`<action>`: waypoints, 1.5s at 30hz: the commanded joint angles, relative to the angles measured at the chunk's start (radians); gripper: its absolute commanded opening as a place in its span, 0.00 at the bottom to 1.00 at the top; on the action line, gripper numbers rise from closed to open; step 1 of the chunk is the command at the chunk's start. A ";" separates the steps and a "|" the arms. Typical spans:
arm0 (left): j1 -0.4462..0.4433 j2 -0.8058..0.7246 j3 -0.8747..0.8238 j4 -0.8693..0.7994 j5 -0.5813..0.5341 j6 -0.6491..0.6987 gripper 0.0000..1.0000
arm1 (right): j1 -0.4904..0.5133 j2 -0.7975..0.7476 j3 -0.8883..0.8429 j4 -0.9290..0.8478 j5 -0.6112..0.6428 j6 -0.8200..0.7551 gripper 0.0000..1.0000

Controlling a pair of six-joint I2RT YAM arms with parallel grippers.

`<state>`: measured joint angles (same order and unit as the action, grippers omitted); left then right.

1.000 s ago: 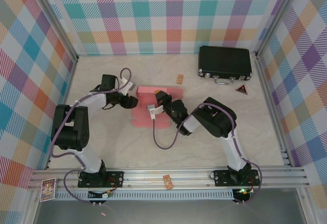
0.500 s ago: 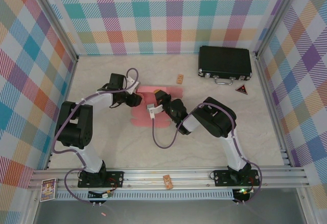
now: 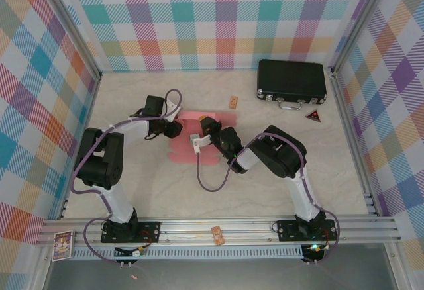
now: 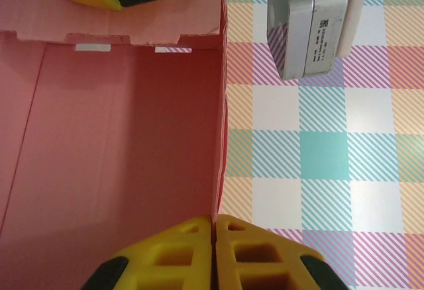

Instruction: Fold the paper box

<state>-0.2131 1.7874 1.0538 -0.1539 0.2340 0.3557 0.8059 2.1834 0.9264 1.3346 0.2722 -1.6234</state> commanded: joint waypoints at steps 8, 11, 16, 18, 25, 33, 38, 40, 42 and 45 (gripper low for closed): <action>-0.012 0.007 0.055 -0.030 -0.007 0.009 0.33 | 0.008 -0.025 0.008 -0.122 -0.025 0.057 0.10; -0.013 0.000 0.062 -0.028 -0.001 0.005 0.33 | 0.008 -0.033 0.008 -0.143 -0.027 0.067 0.10; -0.015 0.032 0.110 -0.074 0.009 0.005 0.30 | 0.007 -0.039 0.014 -0.171 -0.028 0.084 0.10; -0.023 0.033 0.114 -0.068 0.009 0.000 0.30 | 0.007 -0.047 0.015 -0.195 -0.030 0.097 0.10; -0.027 0.010 0.063 0.071 0.039 -0.080 0.27 | 0.007 -0.076 0.019 -0.274 -0.033 0.131 0.10; -0.028 0.016 0.070 0.069 0.014 -0.091 0.18 | 0.006 -0.107 0.038 -0.388 -0.047 0.182 0.11; -0.029 0.004 0.054 0.082 -0.005 -0.101 0.15 | 0.006 -0.116 0.043 -0.411 -0.044 0.202 0.14; -0.031 -0.009 0.037 0.097 -0.014 -0.104 0.14 | 0.005 -0.131 0.046 -0.437 -0.041 0.228 0.15; -0.032 -0.021 0.025 0.102 -0.021 -0.109 0.11 | 0.006 -0.152 0.045 -0.458 -0.039 0.259 0.18; -0.035 -0.031 0.016 0.101 -0.043 -0.121 0.11 | 0.007 -0.204 0.045 -0.519 -0.040 0.318 0.26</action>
<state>-0.2379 1.8069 1.0870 -0.0746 0.2031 0.2657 0.8066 2.0350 0.9691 0.9398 0.2390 -1.3952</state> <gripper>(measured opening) 0.115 0.234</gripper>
